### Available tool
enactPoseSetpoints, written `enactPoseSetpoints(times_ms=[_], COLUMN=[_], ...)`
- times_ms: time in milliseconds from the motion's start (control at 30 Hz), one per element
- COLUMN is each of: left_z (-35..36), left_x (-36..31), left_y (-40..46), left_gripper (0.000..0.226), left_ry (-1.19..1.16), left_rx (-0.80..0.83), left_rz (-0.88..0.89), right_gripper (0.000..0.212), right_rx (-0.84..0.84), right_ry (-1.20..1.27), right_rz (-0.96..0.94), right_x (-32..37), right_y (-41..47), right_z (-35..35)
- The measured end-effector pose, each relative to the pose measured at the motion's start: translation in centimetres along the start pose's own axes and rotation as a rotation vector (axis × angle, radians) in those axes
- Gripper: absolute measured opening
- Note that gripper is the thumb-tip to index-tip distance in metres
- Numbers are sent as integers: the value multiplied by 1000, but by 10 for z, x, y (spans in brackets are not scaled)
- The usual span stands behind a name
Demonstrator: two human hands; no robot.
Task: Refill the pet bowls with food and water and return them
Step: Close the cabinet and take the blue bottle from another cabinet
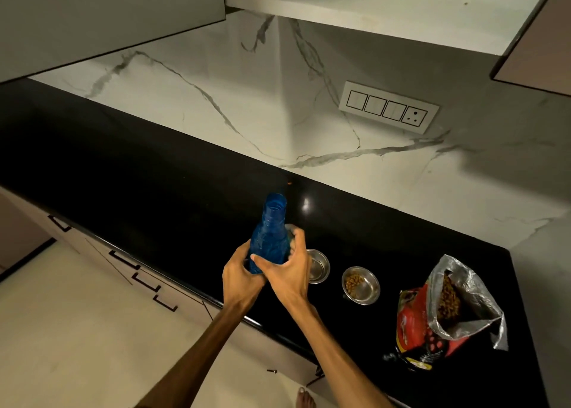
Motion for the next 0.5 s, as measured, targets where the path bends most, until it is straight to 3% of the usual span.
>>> enactPoseSetpoints(times_ms=[300, 500], left_z=[26, 41], left_x=[18, 30], left_y=[30, 47], left_gripper=[57, 66], left_ry=[69, 57], left_rx=[7, 25], left_rz=[-84, -127], right_gripper=[83, 84], right_rx=[32, 53], right_ry=[-44, -112], right_rz=[50, 78], right_x=[-36, -58], right_y=[38, 60], right_z=[22, 35])
Point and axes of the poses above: each hand's wrist, its own y-axis towards the middle knuckle, its own z-axis out of the palm, x = y × z, the point moved 1 cm from there along y, towards the middle knuckle, and after that the axes turned 8 degrees about -x, right-handed, at the moved point
